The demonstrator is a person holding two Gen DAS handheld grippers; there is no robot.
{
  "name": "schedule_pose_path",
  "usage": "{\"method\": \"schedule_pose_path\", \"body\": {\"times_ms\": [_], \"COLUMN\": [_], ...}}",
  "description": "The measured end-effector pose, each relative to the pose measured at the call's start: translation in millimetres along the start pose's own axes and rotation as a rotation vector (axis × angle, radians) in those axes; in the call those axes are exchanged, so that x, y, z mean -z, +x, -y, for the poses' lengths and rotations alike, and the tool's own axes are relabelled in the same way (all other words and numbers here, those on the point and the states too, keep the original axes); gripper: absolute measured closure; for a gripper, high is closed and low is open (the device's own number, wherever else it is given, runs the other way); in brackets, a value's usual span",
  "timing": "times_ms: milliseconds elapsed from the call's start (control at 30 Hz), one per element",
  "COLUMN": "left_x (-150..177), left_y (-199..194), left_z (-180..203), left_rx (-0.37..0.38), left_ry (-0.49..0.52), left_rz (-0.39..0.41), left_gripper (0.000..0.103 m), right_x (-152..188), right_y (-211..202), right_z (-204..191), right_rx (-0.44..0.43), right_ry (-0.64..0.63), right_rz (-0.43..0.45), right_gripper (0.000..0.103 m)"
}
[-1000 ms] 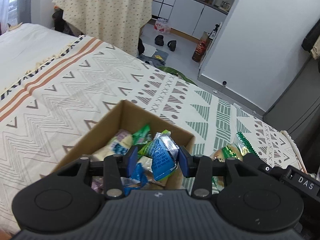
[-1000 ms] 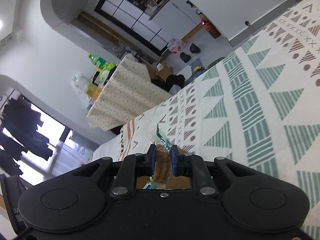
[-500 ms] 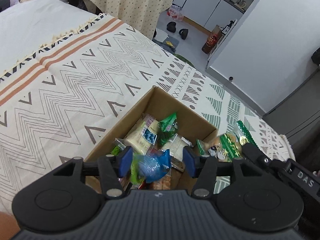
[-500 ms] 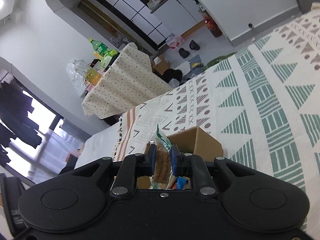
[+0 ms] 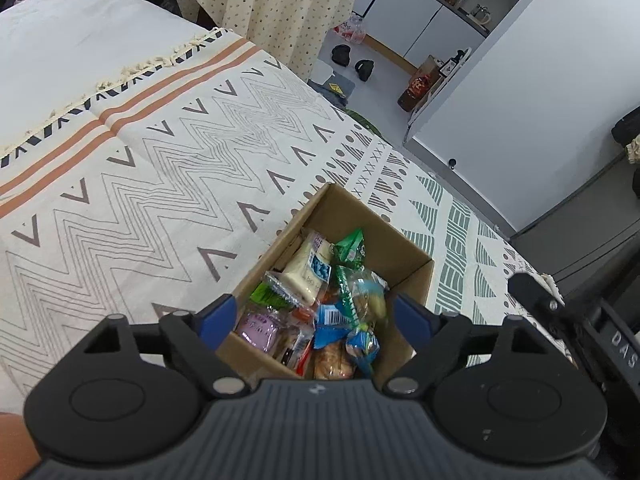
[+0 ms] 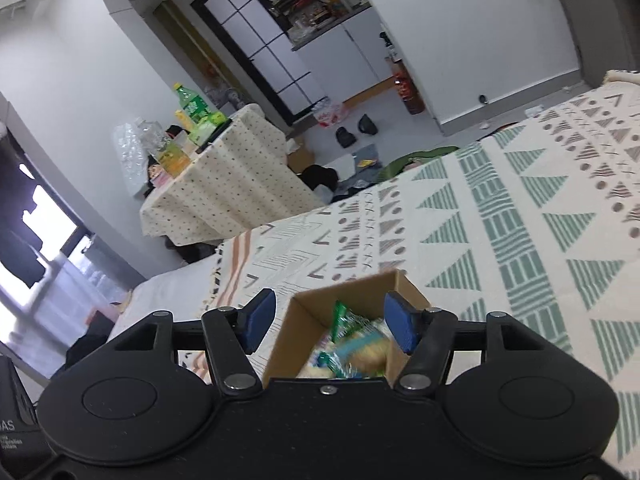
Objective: Organize snacks
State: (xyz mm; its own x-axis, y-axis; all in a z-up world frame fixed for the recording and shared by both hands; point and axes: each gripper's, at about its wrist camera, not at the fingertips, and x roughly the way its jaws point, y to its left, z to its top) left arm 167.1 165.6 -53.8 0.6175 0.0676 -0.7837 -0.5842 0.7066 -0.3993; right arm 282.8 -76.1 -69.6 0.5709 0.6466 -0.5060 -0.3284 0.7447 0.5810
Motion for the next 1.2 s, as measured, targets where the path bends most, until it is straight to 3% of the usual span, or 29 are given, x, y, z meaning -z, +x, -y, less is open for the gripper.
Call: {"method": "schedule_pose_path", "body": {"times_ms": [267,333,467,600,733,1200], "left_x": [6,8,14,19,26,51], "left_y": [-17,-21,-30,-42,-54,-105], "left_z": [3,4,8,15,18,23], "left_rx": [0.008,0.013,0.018,0.018,0.018,0.048], "left_ry": [0.071,0.086,0.127,0.174,0.2,0.294], "left_rz": [-0.029,-0.029,-0.033,-0.02,-0.019,0.024], "left_gripper": [0.009,0.009,0.006,0.002,0.0,0.0], "right_x": [12,15,19,24,26,32], "right_y": [-28,-37,-51,-69,-87,-150], "right_z": [-4,-5,-1,2,3,-6], "right_rx": [0.078,0.098,0.122,0.138,0.157,0.19], "right_ry": [0.009,0.004,0.022,0.029,0.025,-0.035], "right_rz": [-0.006,0.002,0.013,0.034,0.038,0.054], "right_gripper": [0.034,0.026,0.023,0.008,0.002,0.0]}}
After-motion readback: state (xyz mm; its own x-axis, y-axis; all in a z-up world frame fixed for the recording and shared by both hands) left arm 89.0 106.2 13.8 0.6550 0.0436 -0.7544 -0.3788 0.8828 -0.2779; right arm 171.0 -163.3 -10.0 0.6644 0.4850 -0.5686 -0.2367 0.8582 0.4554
